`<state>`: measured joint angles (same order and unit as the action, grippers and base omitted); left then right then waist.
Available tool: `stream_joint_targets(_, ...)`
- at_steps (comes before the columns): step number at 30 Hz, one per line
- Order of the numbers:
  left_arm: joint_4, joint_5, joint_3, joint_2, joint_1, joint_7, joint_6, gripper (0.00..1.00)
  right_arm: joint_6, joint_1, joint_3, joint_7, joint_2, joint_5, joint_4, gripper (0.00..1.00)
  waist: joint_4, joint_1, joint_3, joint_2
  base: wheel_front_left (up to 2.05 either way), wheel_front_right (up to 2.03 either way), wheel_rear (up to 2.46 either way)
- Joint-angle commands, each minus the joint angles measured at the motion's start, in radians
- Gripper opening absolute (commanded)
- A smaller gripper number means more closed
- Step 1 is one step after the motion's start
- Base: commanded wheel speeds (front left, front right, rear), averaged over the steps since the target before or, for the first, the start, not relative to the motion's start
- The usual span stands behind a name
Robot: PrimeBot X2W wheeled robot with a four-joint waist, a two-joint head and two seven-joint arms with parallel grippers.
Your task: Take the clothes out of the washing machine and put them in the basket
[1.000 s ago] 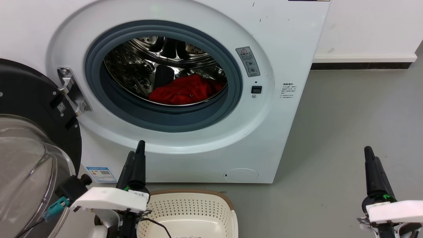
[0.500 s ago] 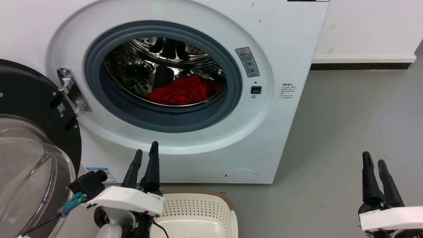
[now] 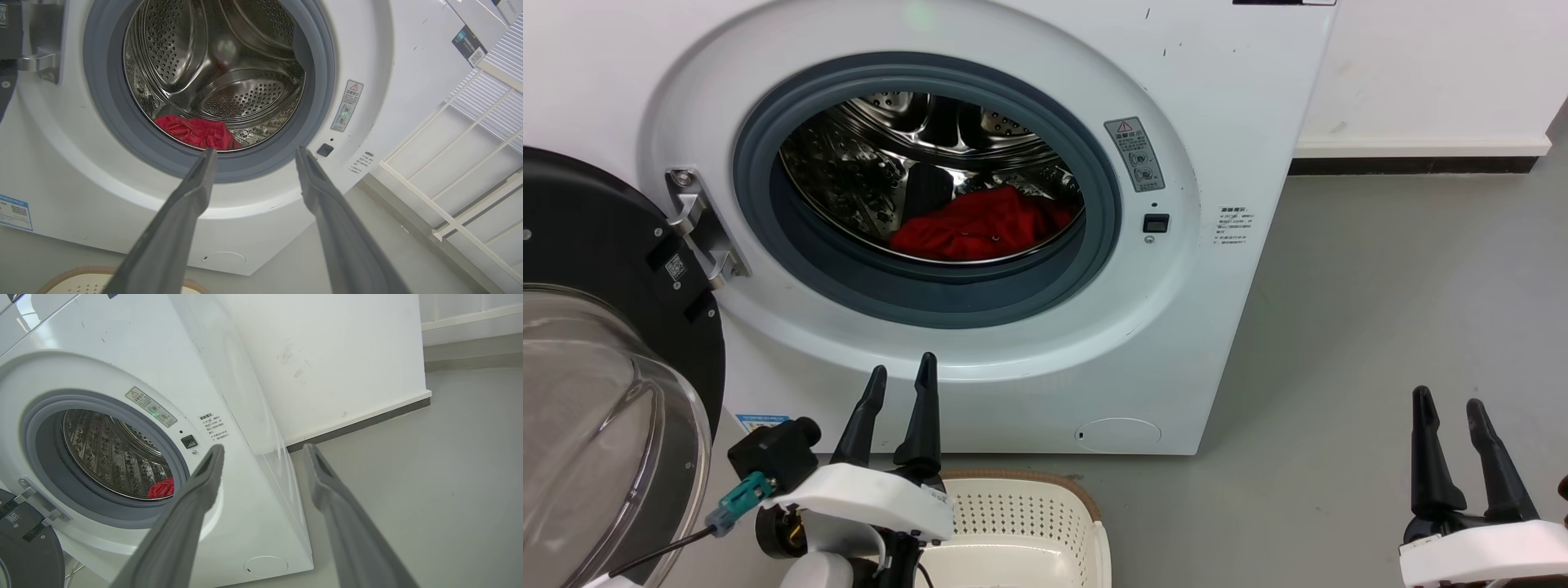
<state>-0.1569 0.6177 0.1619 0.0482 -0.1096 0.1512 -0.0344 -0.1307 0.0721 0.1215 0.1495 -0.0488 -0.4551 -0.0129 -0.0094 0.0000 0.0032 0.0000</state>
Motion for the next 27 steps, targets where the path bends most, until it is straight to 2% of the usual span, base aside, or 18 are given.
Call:
stream_joint_targets(1,0.007,-0.028,0.009,0.003,-0.024,0.009,0.006,1.0,0.0,0.008,0.002,0.011,-0.003,0.032,0.017,1.0,0.0,0.0,0.0,0.0,0.0,0.0,0.0)
stream_joint_targets(27,0.001,-0.293,0.048,0.003,-0.028,0.067,0.047,1.0,0.0,0.041,0.016,0.053,-0.003,0.301,0.055,1.0,-0.003,0.0,0.002,0.0,0.0,0.0,0.0)
